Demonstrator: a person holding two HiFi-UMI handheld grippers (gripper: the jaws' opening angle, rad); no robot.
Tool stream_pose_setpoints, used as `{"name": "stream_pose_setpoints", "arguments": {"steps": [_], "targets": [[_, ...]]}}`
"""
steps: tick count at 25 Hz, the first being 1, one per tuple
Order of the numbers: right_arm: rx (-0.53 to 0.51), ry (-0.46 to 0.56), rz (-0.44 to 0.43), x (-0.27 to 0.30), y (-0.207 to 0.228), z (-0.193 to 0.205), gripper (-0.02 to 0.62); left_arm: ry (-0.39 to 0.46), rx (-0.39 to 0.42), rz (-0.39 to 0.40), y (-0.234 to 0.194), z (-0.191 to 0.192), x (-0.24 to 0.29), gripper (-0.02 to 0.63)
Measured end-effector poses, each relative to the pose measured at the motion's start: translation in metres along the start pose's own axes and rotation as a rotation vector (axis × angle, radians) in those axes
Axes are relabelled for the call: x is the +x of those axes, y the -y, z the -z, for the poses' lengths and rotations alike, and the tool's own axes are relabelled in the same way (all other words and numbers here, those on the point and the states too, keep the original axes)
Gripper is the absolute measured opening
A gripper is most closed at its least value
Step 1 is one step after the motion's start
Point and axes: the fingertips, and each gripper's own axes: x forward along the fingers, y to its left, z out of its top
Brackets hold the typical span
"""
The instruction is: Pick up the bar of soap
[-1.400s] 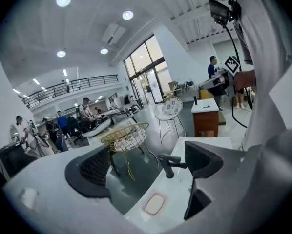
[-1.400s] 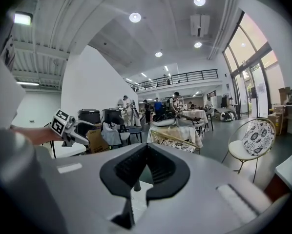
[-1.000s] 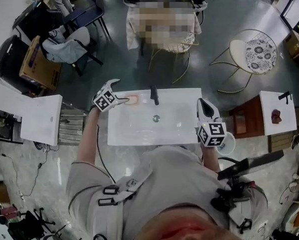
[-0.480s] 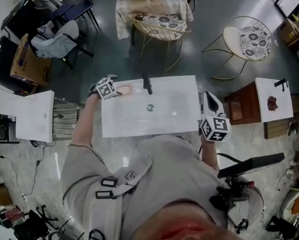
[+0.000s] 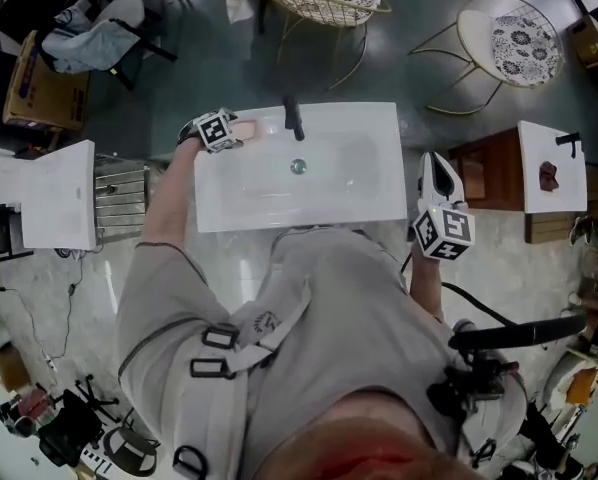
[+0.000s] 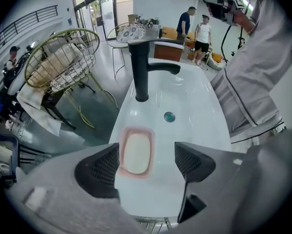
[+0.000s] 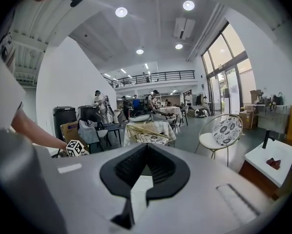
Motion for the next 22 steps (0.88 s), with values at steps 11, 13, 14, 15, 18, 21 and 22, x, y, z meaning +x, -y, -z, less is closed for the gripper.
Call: {"name": "stream_pose_setpoints", "arguments": {"steps": [11,13,14,15,18,21,22], "targets": [[0.015,-0.037,0.102,-0.013,0.022,0.011,0.002,-0.084,-0.052,0.134,-0.005,0.016,0.047,0.344],[0.017,-0.047,0.115,-0.015,0.024,0.013,0.002,-0.102,-0.078,0.164,-0.007,0.021,0.051,0.342],[0.017,-0.051,0.119,-0.015,0.025,0.014,0.002,-0.108,-0.091,0.172,-0.009,0.023,0.053,0.335],[0.017,-0.054,0.121,-0.015,0.026,0.014,0.002,-0.108,-0.104,0.174,-0.012,0.023,0.054,0.294],[0.015,-0.059,0.123,-0.013,0.026,0.014,0.002,-0.101,-0.150,0.166,-0.020,0.022,0.060,0.236],[0.017,-0.055,0.125,-0.011,0.024,0.012,0.002,-0.100,-0.155,0.140,-0.023,0.023,0.064,0.256],[0.018,-0.054,0.127,-0.012,0.023,0.012,0.002,-0.097,-0.149,0.134,-0.022,0.023,0.065,0.256]]}}
